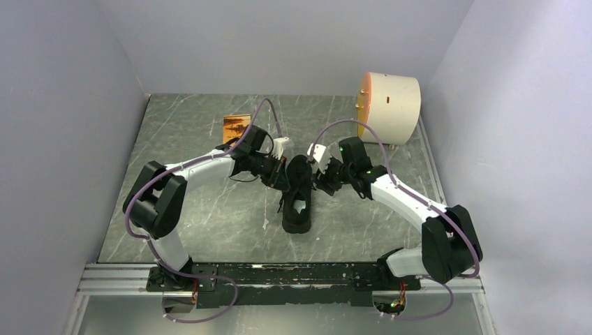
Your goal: Tie the shoes
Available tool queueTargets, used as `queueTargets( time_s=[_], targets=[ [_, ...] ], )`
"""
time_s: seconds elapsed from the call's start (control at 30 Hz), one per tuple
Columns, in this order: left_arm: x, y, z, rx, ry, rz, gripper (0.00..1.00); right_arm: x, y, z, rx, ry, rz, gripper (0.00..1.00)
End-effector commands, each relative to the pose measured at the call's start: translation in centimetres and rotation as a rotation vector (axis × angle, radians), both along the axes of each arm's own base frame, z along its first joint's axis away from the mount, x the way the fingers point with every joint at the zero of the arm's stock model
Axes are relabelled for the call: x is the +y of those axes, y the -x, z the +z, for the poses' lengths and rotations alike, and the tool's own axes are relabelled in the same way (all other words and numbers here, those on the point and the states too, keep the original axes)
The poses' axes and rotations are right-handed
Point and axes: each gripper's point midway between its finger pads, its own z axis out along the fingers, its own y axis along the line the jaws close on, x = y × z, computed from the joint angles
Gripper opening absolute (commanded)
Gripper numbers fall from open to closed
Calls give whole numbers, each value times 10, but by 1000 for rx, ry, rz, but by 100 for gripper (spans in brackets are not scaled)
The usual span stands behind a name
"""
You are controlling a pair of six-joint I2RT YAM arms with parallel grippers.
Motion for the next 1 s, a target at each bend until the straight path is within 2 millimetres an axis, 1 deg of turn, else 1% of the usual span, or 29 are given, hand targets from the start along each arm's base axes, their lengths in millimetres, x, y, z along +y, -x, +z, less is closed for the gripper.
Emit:
queueTargets(
  time_s=[0.0, 0.07, 0.2, 0.3, 0.4, 0.53, 0.63, 0.67, 0.73, 0.83, 0.97],
  targets=[
    [-7, 0, 9, -10, 33, -26, 5, 4, 13, 0, -54, 5, 118, 58],
    [-7, 0, 9, -11, 26, -30, 5, 8, 16, -1, -47, -17, 126, 58],
    [-8, 0, 13, -14, 33, -33, 5, 17, 15, -1, -43, -74, 115, 57],
    [-8, 0, 14, -11, 40, -30, 5, 27, 14, -5, -43, -88, 101, 52],
    [-8, 0, 14, -9, 37, -27, 5, 31, 9, -13, -77, -69, 50, 44],
    [-7, 1, 13, -9, 36, -31, 5, 30, 0, -16, -93, -78, -20, 30],
    [-7, 2, 12, -8, 31, -33, 5, 24, -6, -17, -105, -58, -70, 19],
    [-6, 2, 12, -7, 30, -34, 5, 22, -7, -19, -108, -46, -77, 14],
    [-6, 3, 11, -3, 30, -35, 5, 17, -7, -22, -108, -14, -73, 0],
    [-4, 4, 6, 5, 18, -29, 5, 11, -10, -24, -110, 22, -98, 0],
    [4, 7, -8, 46, -43, 9, 5, 2, -15, -27, -91, 45, -183, 0]
  ],
)
